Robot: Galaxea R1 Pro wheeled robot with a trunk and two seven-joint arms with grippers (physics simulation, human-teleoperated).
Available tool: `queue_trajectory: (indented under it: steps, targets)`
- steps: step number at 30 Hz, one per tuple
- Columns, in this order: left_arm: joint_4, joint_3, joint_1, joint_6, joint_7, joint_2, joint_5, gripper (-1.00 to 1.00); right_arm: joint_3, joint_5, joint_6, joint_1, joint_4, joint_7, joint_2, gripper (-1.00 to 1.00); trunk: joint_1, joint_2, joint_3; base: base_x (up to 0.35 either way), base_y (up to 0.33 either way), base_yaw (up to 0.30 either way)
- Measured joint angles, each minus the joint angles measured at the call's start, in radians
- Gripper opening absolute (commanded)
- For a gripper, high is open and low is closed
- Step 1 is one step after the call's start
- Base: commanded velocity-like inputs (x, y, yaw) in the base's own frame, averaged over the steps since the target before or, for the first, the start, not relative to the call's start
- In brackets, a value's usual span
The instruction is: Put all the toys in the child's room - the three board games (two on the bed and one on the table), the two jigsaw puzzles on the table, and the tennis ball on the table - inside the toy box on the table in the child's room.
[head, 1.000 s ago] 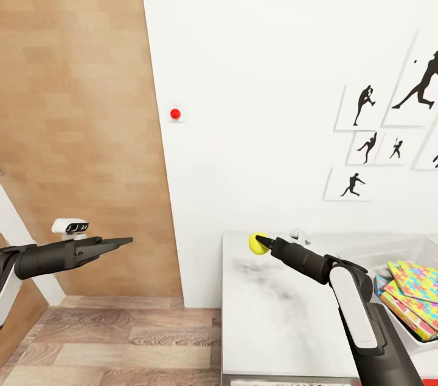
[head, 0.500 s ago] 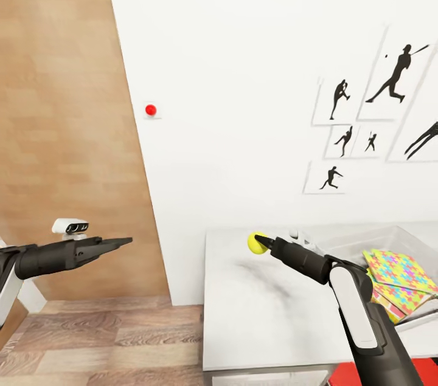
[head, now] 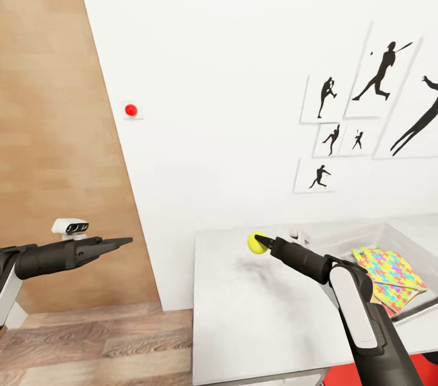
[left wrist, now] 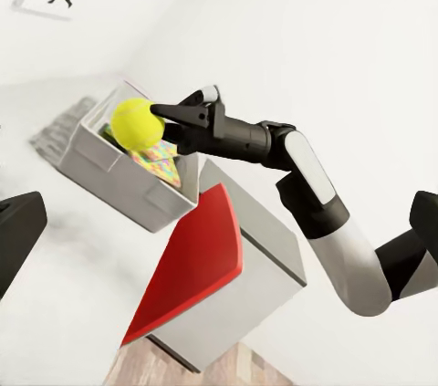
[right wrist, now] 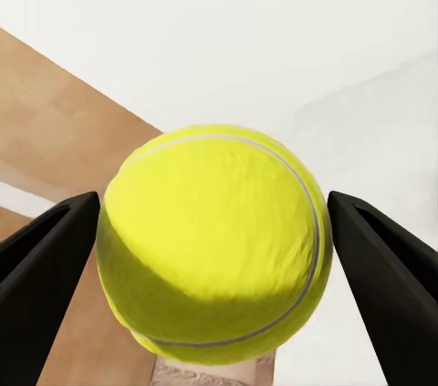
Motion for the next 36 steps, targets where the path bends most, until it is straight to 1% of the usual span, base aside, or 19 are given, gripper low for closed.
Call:
queue_trajectory:
  steps: [3,11,18,20,24,28,29,32,34,36]
  targets:
    - [0.000,0.000,0.000,-0.001,0.000,-0.001,0.000,1.00,0.000,0.000,0.001,0.000,0.000,0.000,0.000,-1.00,0.000,0.000,0.000,0.005,-0.062,-0.001]
    - [0.000,0.000,0.000,-0.001,0.000,-0.002,0.000,1.00,0.001,0.000,-0.002,0.000,0.000,0.000,0.000,-1.00,0.000,0.000,0.000,0.035,-0.189,-0.006]
    - [0.001,0.000,0.000,-0.001,0.000,-0.003,0.000,1.00,0.000,0.000,-0.002,0.000,-0.001,0.000,0.000,-1.00,0.000,0.000,0.001,0.087,-0.186,-0.171]
    - [0.000,0.000,0.000,-0.001,0.000,-0.003,0.000,1.00,0.000,0.000,-0.001,0.000,-0.004,0.004,0.000,-1.00,0.000,0.000,0.001,0.046,-0.099,-0.079]
    - [0.000,0.000,0.000,-0.001,0.000,-0.002,0.000,1.00,0.000,0.000,-0.007,0.000,-0.008,0.038,0.002,-1.00,0.000,0.000,0.001,0.016,-0.034,-0.027]
    - [0.000,0.000,0.000,-0.001,0.000,-0.003,0.000,1.00,-0.002,0.001,0.004,-0.006,-0.009,0.048,0.000,-1.00,0.000,0.000,0.001,0.003,-0.008,-0.006]
    - [0.000,0.000,0.000,-0.001,0.000,-0.004,0.000,1.00,-0.008,0.000,0.022,-0.023,-0.009,0.048,-0.004,-1.00,0.000,0.000,0.001,0.001,-0.002,-0.002]
    - [0.000,0.000,0.000,-0.001,0.000,-0.004,0.000,1.00,-0.042,0.002,0.097,-0.123,-0.002,0.044,-0.008,-1.00,0.000,0.000,0.001,0.000,0.000,0.000]
    - [0.000,0.001,0.000,-0.001,0.000,-0.003,0.000,1.00,-0.063,0.007,0.120,-0.185,0.012,0.026,-0.011,-1.00,0.000,0.000,0.001,0.000,0.000,0.000]
    - [0.000,0.001,0.000,-0.001,0.000,-0.003,0.000,1.00,-0.071,0.009,0.131,-0.224,0.028,-0.006,-0.013,-1.00,0.000,0.000,0.001,0.000,0.000,0.000]
